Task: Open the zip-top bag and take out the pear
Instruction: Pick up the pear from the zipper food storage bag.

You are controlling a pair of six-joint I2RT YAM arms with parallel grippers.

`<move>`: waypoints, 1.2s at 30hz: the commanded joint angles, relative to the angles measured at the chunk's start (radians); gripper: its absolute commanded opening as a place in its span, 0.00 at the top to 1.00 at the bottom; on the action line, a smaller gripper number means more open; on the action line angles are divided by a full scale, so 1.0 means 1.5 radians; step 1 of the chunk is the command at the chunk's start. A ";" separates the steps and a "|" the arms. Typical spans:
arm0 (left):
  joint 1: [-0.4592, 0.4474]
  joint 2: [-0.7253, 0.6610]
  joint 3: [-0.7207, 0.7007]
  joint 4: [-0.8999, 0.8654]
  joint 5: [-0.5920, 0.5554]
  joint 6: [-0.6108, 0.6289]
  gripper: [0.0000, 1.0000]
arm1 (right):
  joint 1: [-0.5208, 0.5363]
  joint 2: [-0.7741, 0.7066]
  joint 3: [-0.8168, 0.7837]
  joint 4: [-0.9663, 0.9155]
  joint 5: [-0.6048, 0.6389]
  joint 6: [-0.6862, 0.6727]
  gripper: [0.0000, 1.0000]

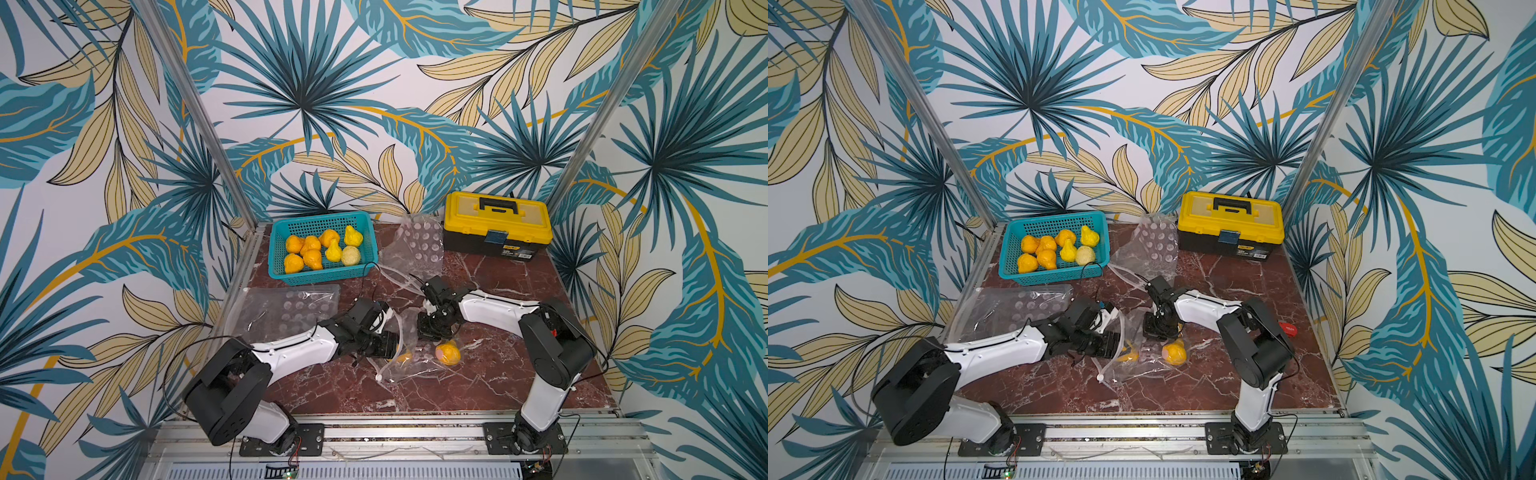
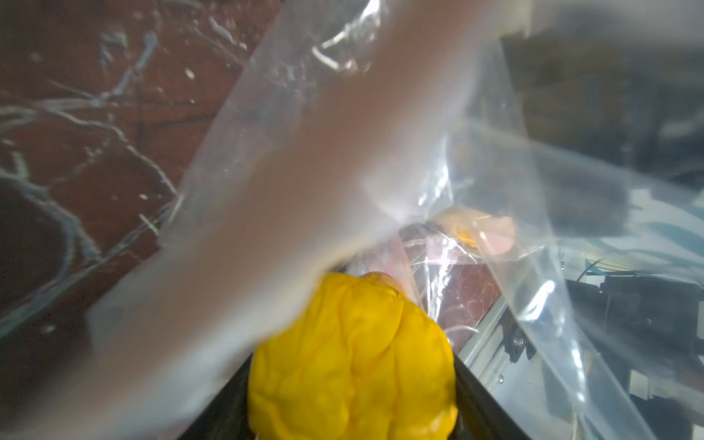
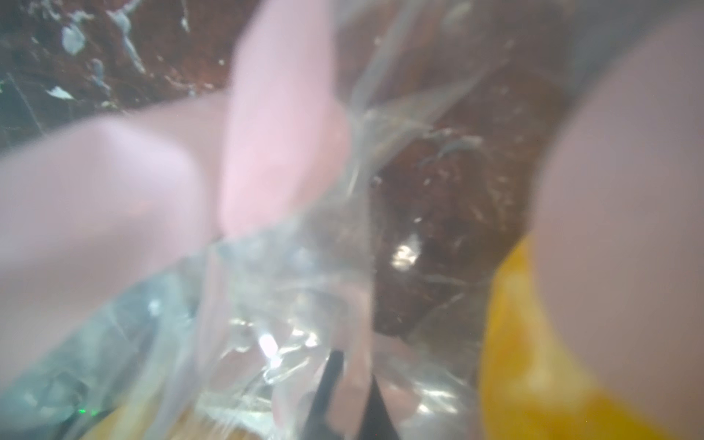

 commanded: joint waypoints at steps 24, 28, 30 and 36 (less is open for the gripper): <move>0.109 -0.168 0.104 -0.229 -0.155 0.104 0.31 | -0.023 0.021 -0.058 -0.046 0.084 -0.030 0.93; 0.161 -0.194 0.155 -0.233 -0.183 0.153 0.31 | -0.024 0.017 -0.058 -0.050 0.083 -0.033 0.93; 0.199 -0.182 0.190 -0.237 -0.172 0.176 0.31 | -0.024 0.016 -0.056 -0.053 0.081 -0.033 0.93; 0.312 -0.065 0.315 -0.239 -0.131 0.232 0.31 | -0.024 0.001 -0.049 -0.065 0.080 -0.034 0.93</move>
